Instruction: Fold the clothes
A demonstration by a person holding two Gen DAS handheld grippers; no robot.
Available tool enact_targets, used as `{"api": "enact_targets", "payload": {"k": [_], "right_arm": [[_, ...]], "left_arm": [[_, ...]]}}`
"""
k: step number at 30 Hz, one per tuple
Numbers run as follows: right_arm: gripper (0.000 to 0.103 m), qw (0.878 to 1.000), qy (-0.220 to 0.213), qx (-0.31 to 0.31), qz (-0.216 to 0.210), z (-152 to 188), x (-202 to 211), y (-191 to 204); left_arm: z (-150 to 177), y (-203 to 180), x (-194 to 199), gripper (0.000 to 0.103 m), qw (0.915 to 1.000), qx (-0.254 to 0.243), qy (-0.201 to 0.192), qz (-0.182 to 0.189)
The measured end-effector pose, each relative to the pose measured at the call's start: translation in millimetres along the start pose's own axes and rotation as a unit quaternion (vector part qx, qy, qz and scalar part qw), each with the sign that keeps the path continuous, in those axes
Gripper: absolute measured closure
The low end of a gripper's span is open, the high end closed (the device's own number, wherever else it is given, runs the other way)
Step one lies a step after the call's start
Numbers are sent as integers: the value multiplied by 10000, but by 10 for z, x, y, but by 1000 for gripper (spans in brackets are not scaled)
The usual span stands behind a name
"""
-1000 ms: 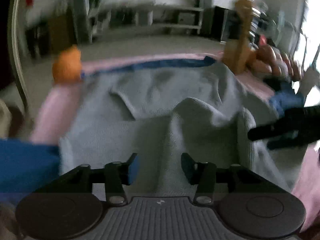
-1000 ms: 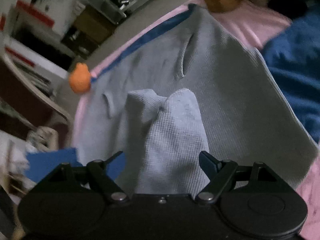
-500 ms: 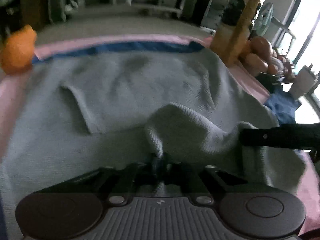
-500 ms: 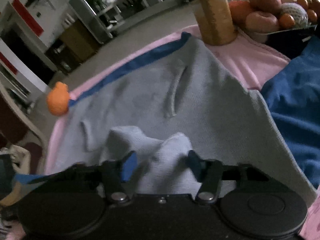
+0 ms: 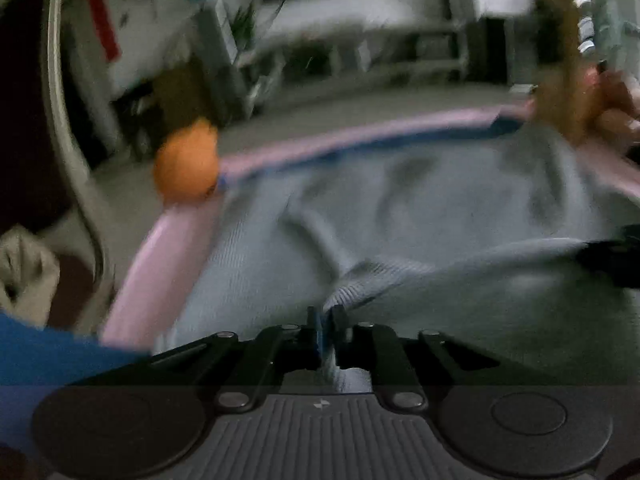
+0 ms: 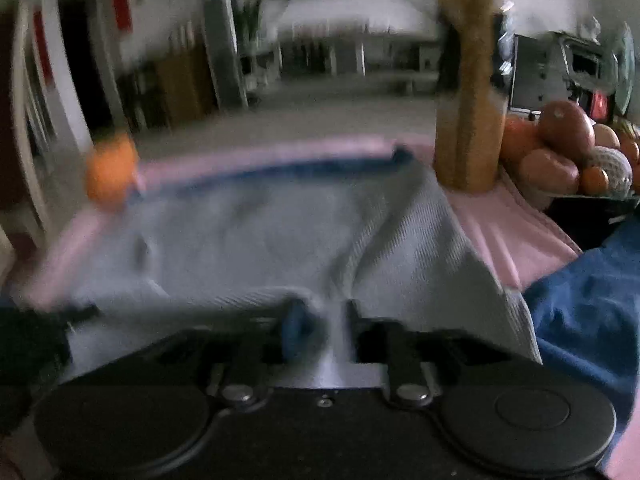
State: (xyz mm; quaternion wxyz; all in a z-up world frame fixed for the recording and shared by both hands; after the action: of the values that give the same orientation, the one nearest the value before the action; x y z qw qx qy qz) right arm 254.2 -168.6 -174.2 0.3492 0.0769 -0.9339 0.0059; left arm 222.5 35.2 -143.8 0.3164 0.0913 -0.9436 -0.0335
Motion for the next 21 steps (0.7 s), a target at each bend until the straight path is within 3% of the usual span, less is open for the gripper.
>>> {"api": "enact_targets", "payload": {"k": [1,2,5,7,11,12,15,18,20,21], "right_arm": [[56,9998,97,85,143,31,-32,-8],[55,9997,121,79,182,27,-7,-28],[47,9998,-58,-106,142,-58,209,-111],[37,9993,-169,-292,151,-93,359,-218],[37,9944,135,-986,-344,-55,531,-488],[41,9902,357,-1239,-540,-9,521,-563],[65,9729,974,-1845,-994,186,369,-692],[65,9510,1499,-2335,-1361,369,203,-776],[65,9452,1590,-2447,-1461,431,121,-743],[88,9452,1528,-2469,-1493,434,123,-718]], "left_arm": [[-7,61,-32,71,9998,128,115,-74],[-14,123,-63,67,9993,257,230,-147],[-83,329,26,72,9972,539,359,-366],[-20,291,95,74,9980,405,422,-232],[167,134,193,73,9981,19,587,161],[214,95,218,73,9977,-77,628,259],[355,-23,292,72,9950,-367,750,552],[496,-139,367,81,9904,-656,871,845],[561,-186,400,80,9879,-778,932,969],[561,-175,397,79,9880,-764,941,956]]}}
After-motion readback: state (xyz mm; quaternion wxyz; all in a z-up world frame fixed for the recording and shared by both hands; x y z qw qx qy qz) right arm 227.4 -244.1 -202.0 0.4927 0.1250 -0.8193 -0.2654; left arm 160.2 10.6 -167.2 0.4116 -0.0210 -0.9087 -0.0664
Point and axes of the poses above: each gripper's, at about its wrist camera, not at the fingertips, and x roughly against the way its jaws point, y to its left, z to its underside, the point moved 2 cm from there along -x, roughly the way its jaws point, and after that the axes turned 4 degrees about -y, right-handed, at the moved point
